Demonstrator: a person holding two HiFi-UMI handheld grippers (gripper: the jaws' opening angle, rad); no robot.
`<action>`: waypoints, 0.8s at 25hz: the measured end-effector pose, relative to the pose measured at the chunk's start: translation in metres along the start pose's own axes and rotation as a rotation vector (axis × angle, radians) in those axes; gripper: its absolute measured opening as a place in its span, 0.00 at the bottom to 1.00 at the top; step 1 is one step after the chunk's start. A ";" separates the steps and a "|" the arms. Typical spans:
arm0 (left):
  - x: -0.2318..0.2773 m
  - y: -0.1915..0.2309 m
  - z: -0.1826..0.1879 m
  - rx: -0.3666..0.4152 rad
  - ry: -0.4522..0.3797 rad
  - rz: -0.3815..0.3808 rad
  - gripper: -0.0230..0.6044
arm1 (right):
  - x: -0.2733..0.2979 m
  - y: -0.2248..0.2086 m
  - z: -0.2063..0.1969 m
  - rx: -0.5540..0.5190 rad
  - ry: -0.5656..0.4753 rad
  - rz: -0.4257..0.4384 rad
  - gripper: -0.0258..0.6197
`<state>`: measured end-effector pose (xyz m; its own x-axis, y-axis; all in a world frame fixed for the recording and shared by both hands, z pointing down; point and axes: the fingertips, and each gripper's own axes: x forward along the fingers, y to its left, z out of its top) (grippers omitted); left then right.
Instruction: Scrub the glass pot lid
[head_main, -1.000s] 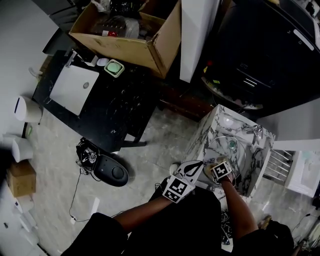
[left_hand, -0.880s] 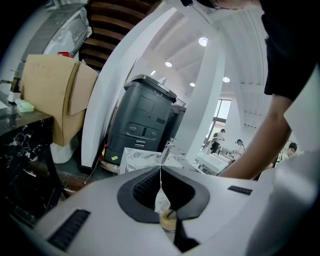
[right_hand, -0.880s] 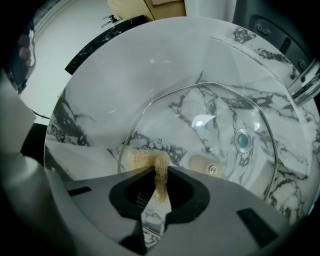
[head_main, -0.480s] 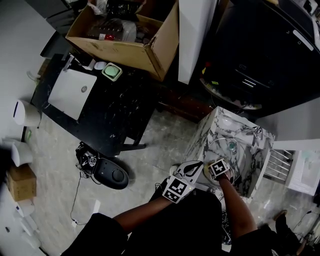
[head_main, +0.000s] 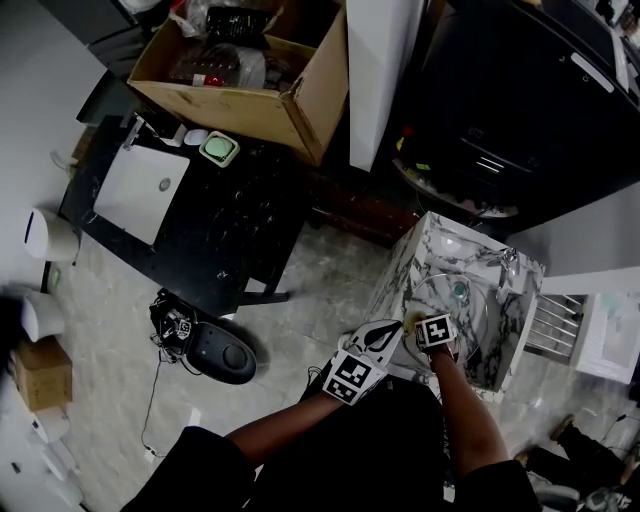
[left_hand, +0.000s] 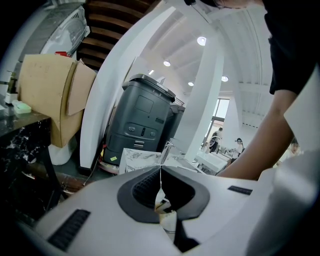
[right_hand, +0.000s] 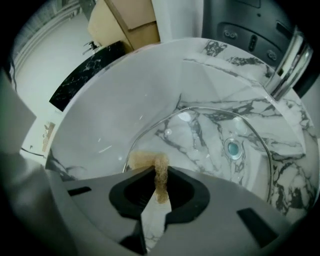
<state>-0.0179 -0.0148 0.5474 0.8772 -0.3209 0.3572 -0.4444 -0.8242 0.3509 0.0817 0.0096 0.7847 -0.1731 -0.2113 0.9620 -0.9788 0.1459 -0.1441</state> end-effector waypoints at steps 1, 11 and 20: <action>0.000 -0.001 0.000 -0.009 -0.004 0.000 0.06 | -0.003 -0.003 0.006 0.034 -0.039 -0.005 0.14; -0.005 -0.012 0.004 -0.066 -0.039 0.011 0.06 | -0.079 -0.002 0.030 0.131 -0.332 -0.004 0.13; -0.010 -0.043 0.008 -0.029 -0.059 -0.006 0.06 | -0.183 0.007 0.012 0.262 -0.626 -0.029 0.13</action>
<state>-0.0056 0.0204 0.5221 0.8888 -0.3433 0.3036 -0.4432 -0.8126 0.3786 0.1055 0.0372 0.6047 -0.1002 -0.7428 0.6620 -0.9645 -0.0908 -0.2479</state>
